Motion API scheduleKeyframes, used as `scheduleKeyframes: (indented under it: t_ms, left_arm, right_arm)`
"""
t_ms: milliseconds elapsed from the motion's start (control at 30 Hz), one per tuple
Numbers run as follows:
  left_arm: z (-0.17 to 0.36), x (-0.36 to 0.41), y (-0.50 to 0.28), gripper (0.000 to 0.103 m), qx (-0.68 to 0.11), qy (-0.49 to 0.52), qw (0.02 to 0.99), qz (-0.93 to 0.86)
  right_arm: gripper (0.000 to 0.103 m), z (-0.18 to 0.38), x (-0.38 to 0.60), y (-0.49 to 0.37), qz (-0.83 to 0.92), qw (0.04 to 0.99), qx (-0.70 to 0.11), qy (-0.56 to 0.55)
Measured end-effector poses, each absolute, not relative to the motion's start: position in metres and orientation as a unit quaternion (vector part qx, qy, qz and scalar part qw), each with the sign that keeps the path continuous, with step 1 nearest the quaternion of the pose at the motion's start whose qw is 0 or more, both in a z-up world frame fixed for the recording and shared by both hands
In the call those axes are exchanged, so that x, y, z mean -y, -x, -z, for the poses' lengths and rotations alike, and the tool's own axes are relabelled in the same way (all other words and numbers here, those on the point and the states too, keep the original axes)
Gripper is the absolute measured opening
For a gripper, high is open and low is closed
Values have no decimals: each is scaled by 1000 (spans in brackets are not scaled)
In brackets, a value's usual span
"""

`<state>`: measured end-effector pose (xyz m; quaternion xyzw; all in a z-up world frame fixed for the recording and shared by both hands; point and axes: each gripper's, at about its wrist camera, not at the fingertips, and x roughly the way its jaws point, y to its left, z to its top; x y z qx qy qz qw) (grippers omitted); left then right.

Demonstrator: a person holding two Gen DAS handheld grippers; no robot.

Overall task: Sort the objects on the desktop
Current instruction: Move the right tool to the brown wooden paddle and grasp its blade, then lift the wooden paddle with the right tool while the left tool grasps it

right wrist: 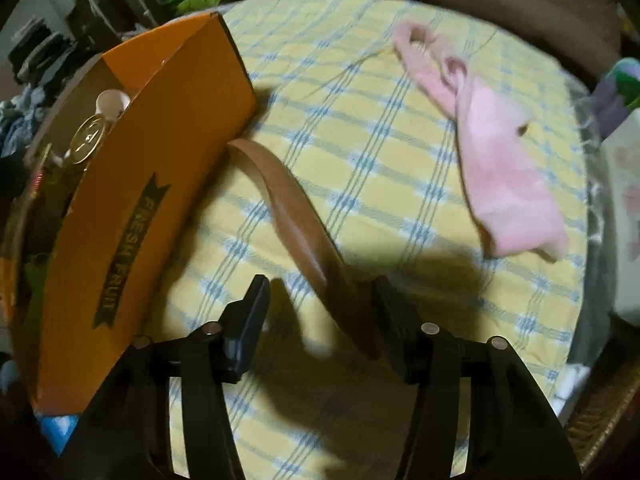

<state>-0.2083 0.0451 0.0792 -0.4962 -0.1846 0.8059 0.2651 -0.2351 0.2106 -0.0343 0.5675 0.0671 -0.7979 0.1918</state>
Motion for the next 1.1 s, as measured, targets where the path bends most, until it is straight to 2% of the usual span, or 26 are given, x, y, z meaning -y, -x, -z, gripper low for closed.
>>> scheduleKeyframes:
  t_ms: [33, 67, 100, 167, 267, 367, 467, 633, 833, 967, 1000, 1033, 1067, 1100]
  left_arm:
    - [-80, -46, 206, 83, 184, 495, 264, -807]
    - [-80, -47, 204, 83, 181, 496, 263, -808]
    - [-80, -48, 203, 83, 180, 497, 262, -807]
    - [-80, -47, 201, 83, 185, 499, 260, -805]
    - [-76, -45, 202, 84, 211, 504, 249, -800]
    - [-69, -51, 205, 90, 240, 518, 240, -785]
    - [-55, -79, 210, 90, 254, 557, 256, -748]
    - [-14, -116, 222, 88, 325, 606, 233, -688]
    - [22, -157, 239, 84, 300, 636, 200, -682]
    - [54, -170, 239, 69, 314, 663, 190, -652]
    - [56, -170, 239, 59, 311, 665, 190, -652]
    - [60, -170, 237, 40, 302, 667, 185, -655]
    - [65, -168, 236, 30, 299, 668, 179, -657]
    - [69, -165, 236, 27, 310, 667, 181, -653]
  right_arm:
    - [41, 38, -207, 235, 799, 187, -76, -567]
    - [31, 41, -206, 235, 799, 179, -87, -568]
    - [29, 41, -204, 231, 802, 178, -88, -563]
    - [19, 36, -209, 228, 796, 198, -51, -570]
    - [19, 28, -221, 217, 794, 200, -15, -574]
    - [19, 19, -239, 197, 790, 195, 33, -581]
    - [19, 19, -264, 173, 785, 168, 84, -591]
    - [19, 20, -292, 131, 799, 133, 116, -574]
    - [19, 16, -301, 113, 806, 135, 139, -559]
    - [19, 13, -297, 109, 811, 151, 139, -548]
    - [19, 12, -297, 108, 812, 154, 138, -546]
    - [19, 11, -296, 107, 813, 155, 134, -546]
    - [19, 11, -295, 106, 815, 151, 127, -545]
    - [19, 10, -296, 104, 817, 148, 122, -544]
